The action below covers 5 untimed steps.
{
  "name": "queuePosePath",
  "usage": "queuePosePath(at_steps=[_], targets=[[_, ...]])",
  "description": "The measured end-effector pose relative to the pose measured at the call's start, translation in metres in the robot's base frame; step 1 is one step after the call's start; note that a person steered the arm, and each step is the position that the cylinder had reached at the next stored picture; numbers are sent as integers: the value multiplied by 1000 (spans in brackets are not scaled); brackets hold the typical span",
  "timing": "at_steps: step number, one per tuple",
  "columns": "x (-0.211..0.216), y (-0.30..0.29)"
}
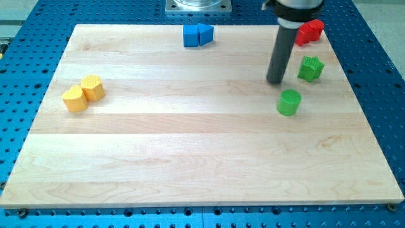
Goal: Push the green star towards the bottom right
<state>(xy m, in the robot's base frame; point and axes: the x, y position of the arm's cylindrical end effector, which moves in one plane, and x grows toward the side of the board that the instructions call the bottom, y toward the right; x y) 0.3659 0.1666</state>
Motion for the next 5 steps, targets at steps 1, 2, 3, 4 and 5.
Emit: queuePosePath(at_steps=[1,2,3,4,5], targets=[[-1,26],[-7,26],[-30,26],[-53,46],[-56,73]])
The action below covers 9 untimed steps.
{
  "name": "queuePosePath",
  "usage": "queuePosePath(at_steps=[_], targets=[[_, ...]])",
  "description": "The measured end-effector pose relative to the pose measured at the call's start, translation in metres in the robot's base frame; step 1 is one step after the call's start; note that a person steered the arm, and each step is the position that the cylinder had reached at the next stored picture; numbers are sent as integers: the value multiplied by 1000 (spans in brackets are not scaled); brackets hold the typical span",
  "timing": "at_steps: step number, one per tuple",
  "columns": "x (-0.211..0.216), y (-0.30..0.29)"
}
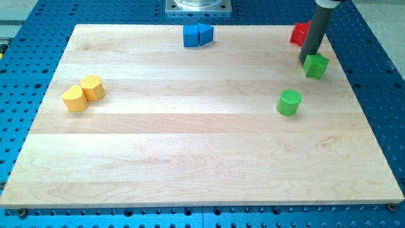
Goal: Push the green star towards the bottom right
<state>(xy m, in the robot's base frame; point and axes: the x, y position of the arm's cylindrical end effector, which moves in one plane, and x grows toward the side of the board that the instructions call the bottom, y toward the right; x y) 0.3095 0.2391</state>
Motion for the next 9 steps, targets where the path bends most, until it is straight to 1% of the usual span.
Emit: queuePosePath(at_steps=[1,2,3,4,5,6,7,9], targets=[[-2,12],[3,9],[31,-24],[72,-50],[82,-53],[43,-42],[15,-40],[0,-25]])
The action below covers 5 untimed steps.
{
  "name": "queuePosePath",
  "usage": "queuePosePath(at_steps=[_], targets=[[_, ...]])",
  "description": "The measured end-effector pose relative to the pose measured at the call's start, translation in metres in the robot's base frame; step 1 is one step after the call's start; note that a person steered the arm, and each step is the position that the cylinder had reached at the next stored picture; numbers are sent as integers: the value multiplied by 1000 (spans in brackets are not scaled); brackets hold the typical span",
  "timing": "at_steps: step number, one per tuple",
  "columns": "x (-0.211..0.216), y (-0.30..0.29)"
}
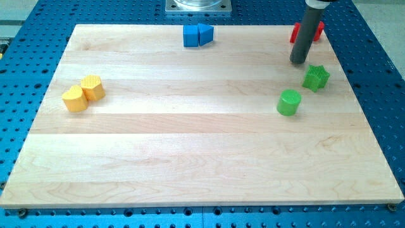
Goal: Push the green star towards the bottom right
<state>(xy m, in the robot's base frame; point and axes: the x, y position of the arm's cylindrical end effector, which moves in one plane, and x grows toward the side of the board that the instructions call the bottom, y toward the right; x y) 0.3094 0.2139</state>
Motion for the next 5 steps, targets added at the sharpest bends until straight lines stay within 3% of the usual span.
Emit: queuePosePath(at_steps=[2,4,5], targets=[[19,27],[115,-15],[123,-12]])
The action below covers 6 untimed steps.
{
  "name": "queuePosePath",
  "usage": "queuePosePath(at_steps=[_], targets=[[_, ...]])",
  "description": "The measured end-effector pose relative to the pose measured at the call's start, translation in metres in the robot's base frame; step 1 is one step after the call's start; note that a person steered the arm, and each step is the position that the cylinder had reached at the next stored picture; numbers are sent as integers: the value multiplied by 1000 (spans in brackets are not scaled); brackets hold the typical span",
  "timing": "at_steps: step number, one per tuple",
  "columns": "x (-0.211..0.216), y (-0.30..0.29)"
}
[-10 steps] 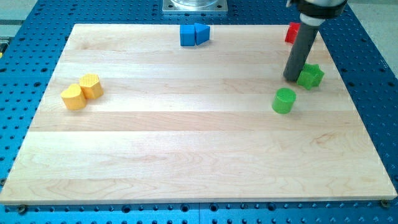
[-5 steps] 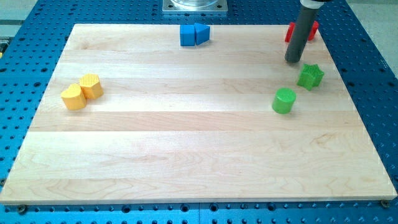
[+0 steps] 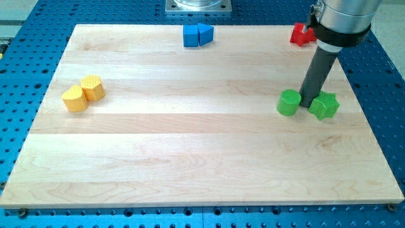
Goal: Push the green star towards the bottom right
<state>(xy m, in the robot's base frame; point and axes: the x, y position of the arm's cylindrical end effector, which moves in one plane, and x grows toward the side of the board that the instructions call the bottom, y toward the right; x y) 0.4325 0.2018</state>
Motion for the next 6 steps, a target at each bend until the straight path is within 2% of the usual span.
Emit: queuePosePath(at_steps=[2,3,4,5,6], targets=[[-29,13],[34,15],[55,15],[34,26],[-32,49]])
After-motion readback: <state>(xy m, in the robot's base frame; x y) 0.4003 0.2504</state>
